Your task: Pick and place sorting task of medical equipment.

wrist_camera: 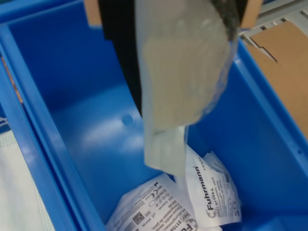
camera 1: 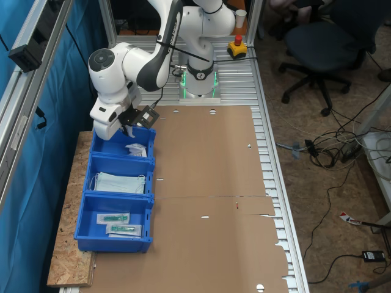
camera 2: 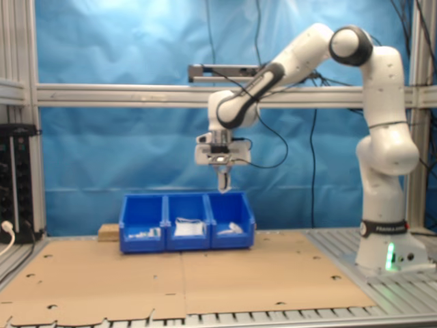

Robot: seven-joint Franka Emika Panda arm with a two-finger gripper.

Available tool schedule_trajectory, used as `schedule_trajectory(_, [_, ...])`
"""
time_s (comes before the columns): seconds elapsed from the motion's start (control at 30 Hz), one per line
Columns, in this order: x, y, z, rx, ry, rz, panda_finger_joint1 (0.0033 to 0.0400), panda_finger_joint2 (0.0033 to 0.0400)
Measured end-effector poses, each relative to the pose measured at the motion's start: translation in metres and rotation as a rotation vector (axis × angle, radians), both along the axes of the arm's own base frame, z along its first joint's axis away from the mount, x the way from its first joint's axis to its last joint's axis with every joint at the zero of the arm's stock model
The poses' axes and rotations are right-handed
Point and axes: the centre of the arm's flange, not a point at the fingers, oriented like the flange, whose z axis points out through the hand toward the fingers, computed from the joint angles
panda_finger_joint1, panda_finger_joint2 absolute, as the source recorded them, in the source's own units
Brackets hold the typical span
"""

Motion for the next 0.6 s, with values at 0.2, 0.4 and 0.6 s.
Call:
schedule_trajectory(0.2, [-0.0005, -0.0045, 0.0002, -0.016, -0.019, -0.013, 0.0059, 0.0059])
schedule_trajectory(0.4, [-0.0003, -0.0079, 0.0009, -0.028, -0.033, -0.022, 0.0059, 0.0059])
schedule_trajectory(0.6, [0.0002, -0.0101, 0.0016, -0.037, -0.044, -0.026, 0.0059, 0.0059])
